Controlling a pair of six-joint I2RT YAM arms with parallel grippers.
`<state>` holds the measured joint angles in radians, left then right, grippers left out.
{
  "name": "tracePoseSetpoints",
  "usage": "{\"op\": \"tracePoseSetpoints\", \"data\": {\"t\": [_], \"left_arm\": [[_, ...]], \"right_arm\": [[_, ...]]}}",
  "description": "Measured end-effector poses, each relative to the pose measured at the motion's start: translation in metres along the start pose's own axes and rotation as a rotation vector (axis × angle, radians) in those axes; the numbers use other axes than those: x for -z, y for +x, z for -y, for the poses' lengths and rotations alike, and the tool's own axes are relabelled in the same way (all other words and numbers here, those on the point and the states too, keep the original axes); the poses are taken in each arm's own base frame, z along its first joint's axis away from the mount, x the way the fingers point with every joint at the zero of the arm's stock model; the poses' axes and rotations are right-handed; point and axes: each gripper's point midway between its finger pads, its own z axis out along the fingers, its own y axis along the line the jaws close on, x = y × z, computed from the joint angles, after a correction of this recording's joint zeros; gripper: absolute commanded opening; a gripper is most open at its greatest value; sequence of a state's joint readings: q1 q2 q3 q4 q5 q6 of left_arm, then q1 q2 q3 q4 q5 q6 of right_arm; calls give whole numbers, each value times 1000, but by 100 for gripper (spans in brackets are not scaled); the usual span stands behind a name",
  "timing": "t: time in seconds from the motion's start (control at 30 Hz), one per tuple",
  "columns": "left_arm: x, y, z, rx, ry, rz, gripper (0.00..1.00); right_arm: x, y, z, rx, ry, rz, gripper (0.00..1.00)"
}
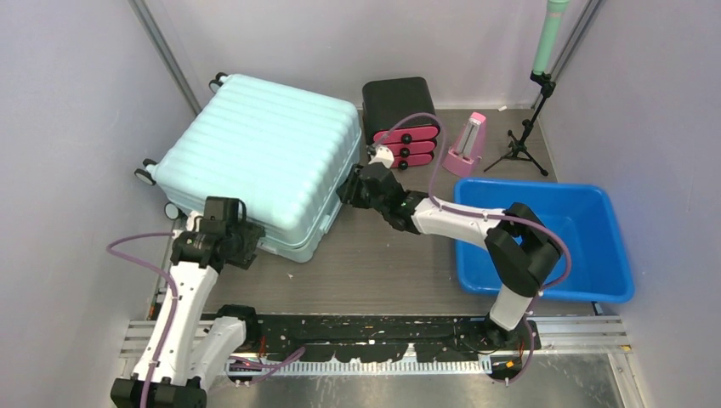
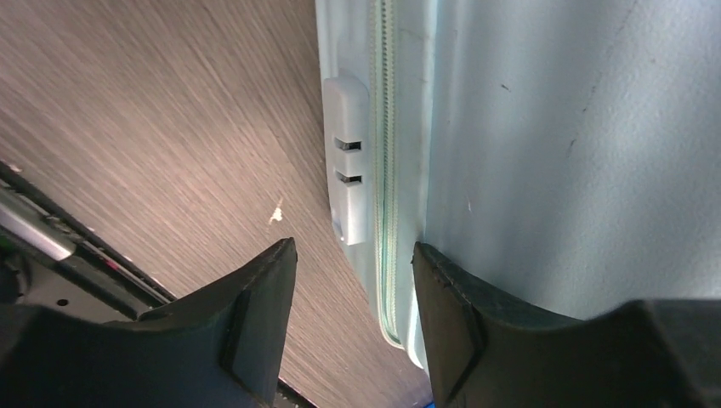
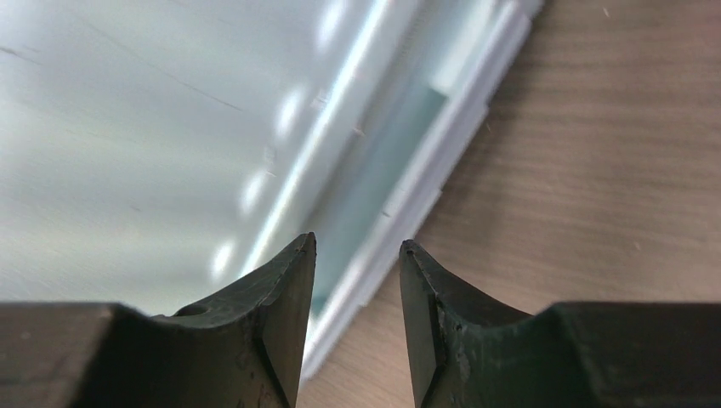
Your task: Open, take out, and arrange the luggage
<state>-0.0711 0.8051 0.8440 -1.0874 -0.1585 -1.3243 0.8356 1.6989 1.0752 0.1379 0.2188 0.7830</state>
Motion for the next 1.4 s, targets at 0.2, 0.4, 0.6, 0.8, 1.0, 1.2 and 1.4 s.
{"op": "tracePoseSetpoints", "data": {"t": [0.2, 0.4, 0.6, 0.8, 1.0, 1.2, 1.4], "left_arm": [[-7, 13, 14, -14, 56, -6, 57], [-25, 10, 38, -30, 111, 30, 59], [-42, 4, 72, -56, 183, 71, 60], [-57, 5, 103, -66, 258, 80, 61], [-68, 7, 125, -94, 305, 101, 61], [-66, 19, 135, -134, 339, 103, 61], [-47, 10, 137, -145, 382, 153, 71]], "right_arm": [[-25, -19, -15, 78, 4, 23, 44], [-50, -41, -13, 135, 48, 61, 43], [-67, -69, 2, 165, 70, 89, 43], [-50, -94, 21, 206, 101, 100, 44], [8, -116, 12, 198, 59, 168, 44], [40, -122, 9, 170, 21, 220, 45], [46, -106, 24, 157, 38, 197, 44]]}}
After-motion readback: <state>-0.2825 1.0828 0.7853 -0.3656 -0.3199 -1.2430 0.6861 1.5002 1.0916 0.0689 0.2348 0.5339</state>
